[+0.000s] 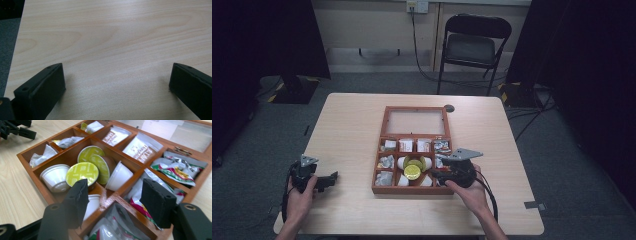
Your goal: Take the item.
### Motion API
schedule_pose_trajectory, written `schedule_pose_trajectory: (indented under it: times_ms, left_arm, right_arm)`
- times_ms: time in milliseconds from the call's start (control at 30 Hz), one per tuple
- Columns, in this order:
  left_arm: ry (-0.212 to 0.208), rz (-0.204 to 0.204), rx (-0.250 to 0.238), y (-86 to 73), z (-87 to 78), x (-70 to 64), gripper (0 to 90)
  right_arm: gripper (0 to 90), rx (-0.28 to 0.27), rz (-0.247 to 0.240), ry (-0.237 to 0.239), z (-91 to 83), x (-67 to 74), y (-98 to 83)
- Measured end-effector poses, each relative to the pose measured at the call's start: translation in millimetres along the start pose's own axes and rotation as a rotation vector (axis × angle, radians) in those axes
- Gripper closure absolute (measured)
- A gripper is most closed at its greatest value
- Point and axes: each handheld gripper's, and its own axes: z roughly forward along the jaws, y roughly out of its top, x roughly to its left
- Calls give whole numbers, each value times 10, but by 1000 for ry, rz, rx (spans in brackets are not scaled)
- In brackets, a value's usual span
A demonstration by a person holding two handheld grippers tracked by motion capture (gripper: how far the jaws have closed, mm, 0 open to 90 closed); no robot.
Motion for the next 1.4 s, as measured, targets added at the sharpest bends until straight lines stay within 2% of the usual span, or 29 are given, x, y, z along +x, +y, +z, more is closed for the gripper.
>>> schedule_pose_trajectory:
  times_ms: [200,400,567,667,833,1267,1400]
  left_arm:
    - [-1,1,0,0,0,1,0]
    - [-1,1,0,0,0,1,0]
    - [-1,1,0,0,0,1,0]
    - [0,1,0,0,0,1,0]
    - [-1,1,0,0,0,1,0]
    - [-1,1,0,0,0,1,0]
    - [-1,1,0,0,0,1,0]
  right_arm:
    - [397,-6,-1,24,92,68,65]
    - [413,24,-24,63,258,177,143]
    - [430,23,-29,76,352,252,216]
    - [439,54,-48,101,471,327,244]
    - [440,95,-38,122,581,357,228]
    - [419,146,-30,97,680,333,236]
    - [405,166,-47,90,710,348,245]
